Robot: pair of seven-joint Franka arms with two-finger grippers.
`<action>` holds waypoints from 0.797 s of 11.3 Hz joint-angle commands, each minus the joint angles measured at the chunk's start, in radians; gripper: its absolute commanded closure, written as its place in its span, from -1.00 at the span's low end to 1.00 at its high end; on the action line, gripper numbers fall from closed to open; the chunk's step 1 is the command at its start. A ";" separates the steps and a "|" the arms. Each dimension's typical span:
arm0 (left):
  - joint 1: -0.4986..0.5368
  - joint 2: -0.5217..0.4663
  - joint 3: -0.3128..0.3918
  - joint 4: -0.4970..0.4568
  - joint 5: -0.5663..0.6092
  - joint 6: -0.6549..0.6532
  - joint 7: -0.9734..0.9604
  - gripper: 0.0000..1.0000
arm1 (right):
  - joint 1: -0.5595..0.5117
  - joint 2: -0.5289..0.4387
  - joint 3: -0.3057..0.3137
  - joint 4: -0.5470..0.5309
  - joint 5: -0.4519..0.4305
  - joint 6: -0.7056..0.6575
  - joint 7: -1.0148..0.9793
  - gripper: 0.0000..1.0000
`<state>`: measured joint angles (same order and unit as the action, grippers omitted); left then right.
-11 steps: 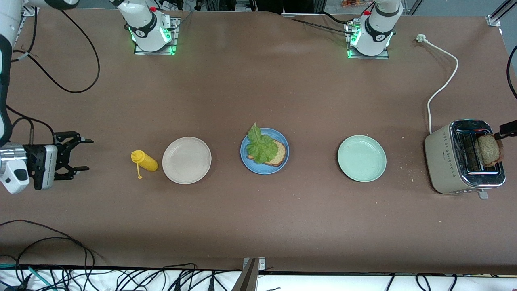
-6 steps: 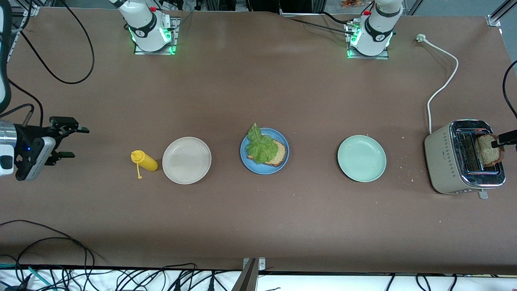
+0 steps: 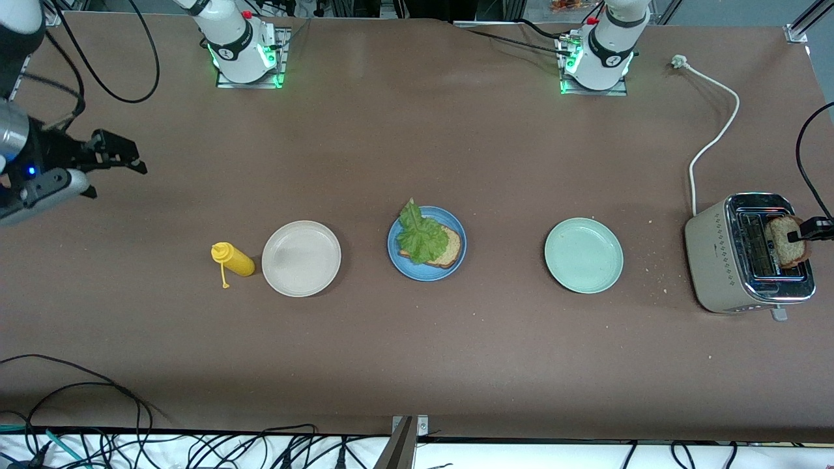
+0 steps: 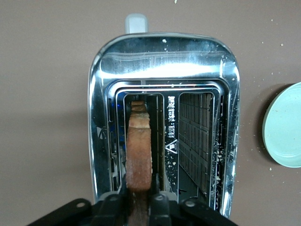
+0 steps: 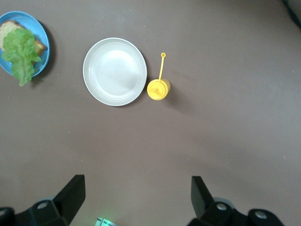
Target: Make sandwich in blue plate with both arms
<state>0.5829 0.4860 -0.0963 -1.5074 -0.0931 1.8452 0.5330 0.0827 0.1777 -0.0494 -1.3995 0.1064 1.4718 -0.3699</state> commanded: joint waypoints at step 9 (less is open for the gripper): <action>-0.015 -0.055 -0.039 0.257 0.041 -0.300 -0.002 1.00 | 0.051 -0.057 -0.044 -0.108 -0.136 0.081 0.121 -1.00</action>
<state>0.5841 0.4241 -0.1084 -1.2939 -0.0790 1.6063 0.5306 0.1291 0.1379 -0.0932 -1.5025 -0.0129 1.5463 -0.2655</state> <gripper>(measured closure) 0.912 0.000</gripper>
